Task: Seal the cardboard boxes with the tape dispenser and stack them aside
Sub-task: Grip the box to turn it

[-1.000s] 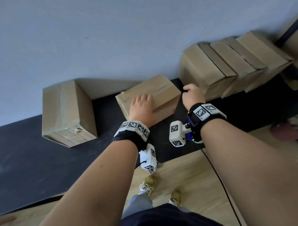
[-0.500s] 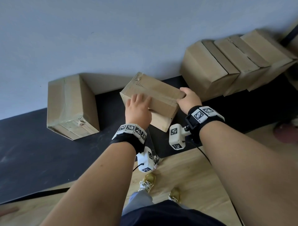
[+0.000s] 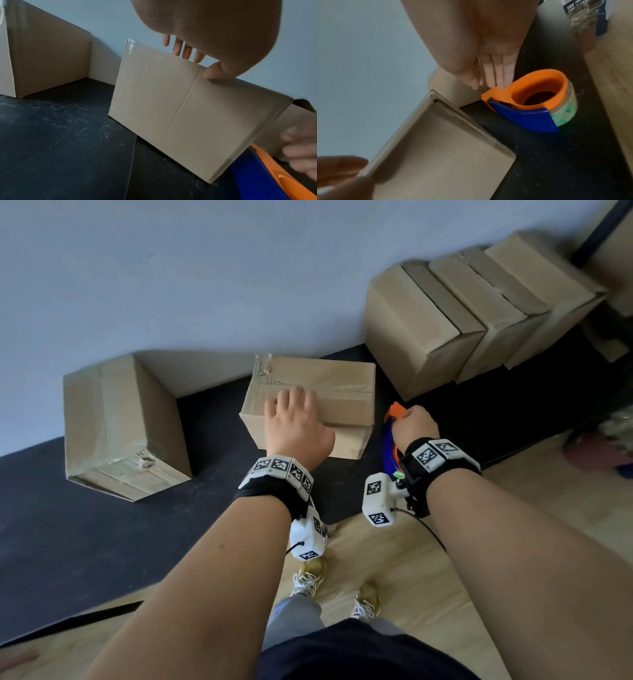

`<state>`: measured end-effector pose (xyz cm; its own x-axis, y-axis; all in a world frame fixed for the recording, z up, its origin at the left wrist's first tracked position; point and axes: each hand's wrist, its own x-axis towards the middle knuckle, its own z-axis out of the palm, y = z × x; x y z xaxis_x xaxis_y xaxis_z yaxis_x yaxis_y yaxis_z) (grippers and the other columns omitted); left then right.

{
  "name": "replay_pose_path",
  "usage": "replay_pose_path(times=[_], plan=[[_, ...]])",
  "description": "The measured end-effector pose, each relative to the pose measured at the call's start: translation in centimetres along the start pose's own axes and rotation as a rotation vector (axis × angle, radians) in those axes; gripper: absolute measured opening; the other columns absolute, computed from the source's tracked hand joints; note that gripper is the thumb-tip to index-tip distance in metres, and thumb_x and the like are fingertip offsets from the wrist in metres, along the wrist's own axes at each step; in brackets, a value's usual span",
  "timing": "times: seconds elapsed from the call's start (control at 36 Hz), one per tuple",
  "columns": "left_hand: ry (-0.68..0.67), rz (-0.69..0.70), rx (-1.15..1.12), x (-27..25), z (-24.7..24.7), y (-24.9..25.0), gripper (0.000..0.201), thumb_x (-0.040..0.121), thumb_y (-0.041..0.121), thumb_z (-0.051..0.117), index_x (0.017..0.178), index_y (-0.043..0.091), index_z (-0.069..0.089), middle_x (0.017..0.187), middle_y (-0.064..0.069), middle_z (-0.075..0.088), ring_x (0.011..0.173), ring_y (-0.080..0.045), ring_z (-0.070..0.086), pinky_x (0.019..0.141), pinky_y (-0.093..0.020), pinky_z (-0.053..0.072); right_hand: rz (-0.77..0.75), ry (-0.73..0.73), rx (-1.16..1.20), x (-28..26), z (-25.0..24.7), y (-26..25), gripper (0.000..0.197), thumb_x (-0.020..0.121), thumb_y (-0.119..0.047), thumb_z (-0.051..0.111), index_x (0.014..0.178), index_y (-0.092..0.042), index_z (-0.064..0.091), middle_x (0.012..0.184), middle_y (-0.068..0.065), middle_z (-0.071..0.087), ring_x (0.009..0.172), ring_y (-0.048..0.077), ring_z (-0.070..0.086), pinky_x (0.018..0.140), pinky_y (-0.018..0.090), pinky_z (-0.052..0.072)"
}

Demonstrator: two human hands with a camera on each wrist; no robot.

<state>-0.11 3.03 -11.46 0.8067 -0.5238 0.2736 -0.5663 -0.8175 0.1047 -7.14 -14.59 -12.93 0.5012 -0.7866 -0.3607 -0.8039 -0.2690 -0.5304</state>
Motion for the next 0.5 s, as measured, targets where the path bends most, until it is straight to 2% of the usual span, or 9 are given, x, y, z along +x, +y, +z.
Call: replay_pose_path(times=[0.03, 0.08, 0.17, 0.22, 0.28, 0.33, 0.39, 0.44, 0.5], plan=[[-0.044, 0.021, -0.019, 0.2, 0.0, 0.1, 0.052, 0.066, 0.029, 0.059, 0.115, 0.013, 0.055, 0.127, -0.008, 0.053, 0.118, -0.03, 0.047, 0.104, -0.043, 0.031, 0.025, -0.012, -0.009, 0.0, 0.2, 0.3, 0.031, 0.096, -0.016, 0.051, 0.122, 0.0, 0.055, 0.125, 0.02, 0.06, 0.117, 0.036, 0.055, 0.09, 0.035, 0.042], [-0.157, 0.079, -0.069, 0.5, 0.1, 0.1, 0.066, 0.073, 0.031, 0.055, 0.136, 0.018, 0.042, 0.151, -0.005, 0.031, 0.142, -0.026, 0.023, 0.118, -0.045, 0.011, 0.052, -0.048, -0.037, 0.0, 0.5, 0.8, 0.034, 0.096, -0.02, 0.052, 0.123, 0.001, 0.054, 0.122, 0.021, 0.061, 0.113, 0.037, 0.057, 0.087, 0.035, 0.043], [-0.262, 0.145, -0.09, 0.8, 0.8, 0.3, 0.076, 0.078, 0.029, 0.054, 0.147, 0.02, 0.026, 0.16, -0.001, 0.012, 0.148, -0.021, 0.001, 0.12, -0.043, -0.002, 0.033, -0.115, -0.123, 0.4, 1.7, 1.9, 0.049, 0.093, -0.023, 0.053, 0.14, -0.018, 0.041, 0.098, 0.013, 0.06, 0.091, 0.035, 0.061, 0.073, 0.034, 0.042], [-0.281, 0.137, -0.087, 0.9, 1.3, 0.4, 0.077, 0.079, 0.027, 0.054, 0.149, 0.02, 0.023, 0.16, -0.002, 0.012, 0.149, -0.022, 0.0, 0.12, -0.043, -0.002, 0.017, -0.167, -0.166, 0.4, 2.2, 2.1, 0.055, 0.092, -0.024, 0.057, 0.142, -0.027, 0.034, 0.088, 0.008, 0.057, 0.077, 0.029, 0.057, 0.068, 0.034, 0.042], [-0.254, 0.128, -0.082, 0.8, 1.6, 0.5, 0.075, 0.079, 0.029, 0.055, 0.147, 0.019, 0.026, 0.159, -0.003, 0.016, 0.148, -0.023, 0.005, 0.12, -0.044, 0.0, 0.056, -0.189, -0.184, 0.4, 2.3, 2.1, 0.043, 0.094, -0.027, 0.058, 0.134, -0.02, 0.044, 0.091, 0.008, 0.061, 0.071, 0.024, 0.053, 0.067, 0.033, 0.041], [-0.207, 0.131, -0.081, 0.6, 2.0, 0.5, 0.073, 0.078, 0.031, 0.057, 0.145, 0.019, 0.032, 0.158, -0.004, 0.022, 0.147, -0.024, 0.011, 0.12, -0.044, 0.004, 0.067, -0.163, -0.158, 0.4, 2.3, 2.2, 0.043, 0.094, -0.027, 0.059, 0.133, -0.02, 0.043, 0.098, 0.009, 0.062, 0.066, 0.022, 0.05, 0.064, 0.031, 0.04], [-0.174, 0.137, -0.085, 0.5, 2.2, 0.5, 0.072, 0.076, 0.033, 0.058, 0.143, 0.018, 0.036, 0.156, -0.004, 0.027, 0.146, -0.025, 0.017, 0.119, -0.044, 0.006, 0.019, -0.127, -0.183, 0.7, 3.0, 2.7, 0.042, 0.093, -0.028, 0.06, 0.131, -0.018, 0.045, 0.087, 0.008, 0.059, 0.061, 0.021, 0.05, 0.058, 0.029, 0.04], [-0.145, 0.136, -0.092, 0.4, 2.5, 0.5, 0.072, 0.074, 0.034, 0.06, 0.141, 0.017, 0.04, 0.154, -0.005, 0.031, 0.144, -0.026, 0.022, 0.119, -0.044, 0.01, 0.079, -0.131, -0.194, 0.7, 3.5, 2.8, 0.038, 0.09, -0.034, 0.065, 0.118, -0.012, 0.051, 0.075, 0.006, 0.054, 0.055, 0.019, 0.046, 0.056, 0.03, 0.038], [-0.12, 0.133, -0.099, 0.4, 2.6, 0.5, 0.072, 0.071, 0.034, 0.061, 0.139, 0.017, 0.043, 0.152, -0.005, 0.035, 0.143, -0.026, 0.026, 0.118, -0.044, 0.013, 0.161, -0.191, -0.243, 0.8, 3.7, 2.6, 0.038, 0.091, -0.04, 0.064, 0.103, -0.007, 0.052, 0.072, 0.006, 0.051, 0.057, 0.02, 0.047, 0.064, 0.034, 0.038]])
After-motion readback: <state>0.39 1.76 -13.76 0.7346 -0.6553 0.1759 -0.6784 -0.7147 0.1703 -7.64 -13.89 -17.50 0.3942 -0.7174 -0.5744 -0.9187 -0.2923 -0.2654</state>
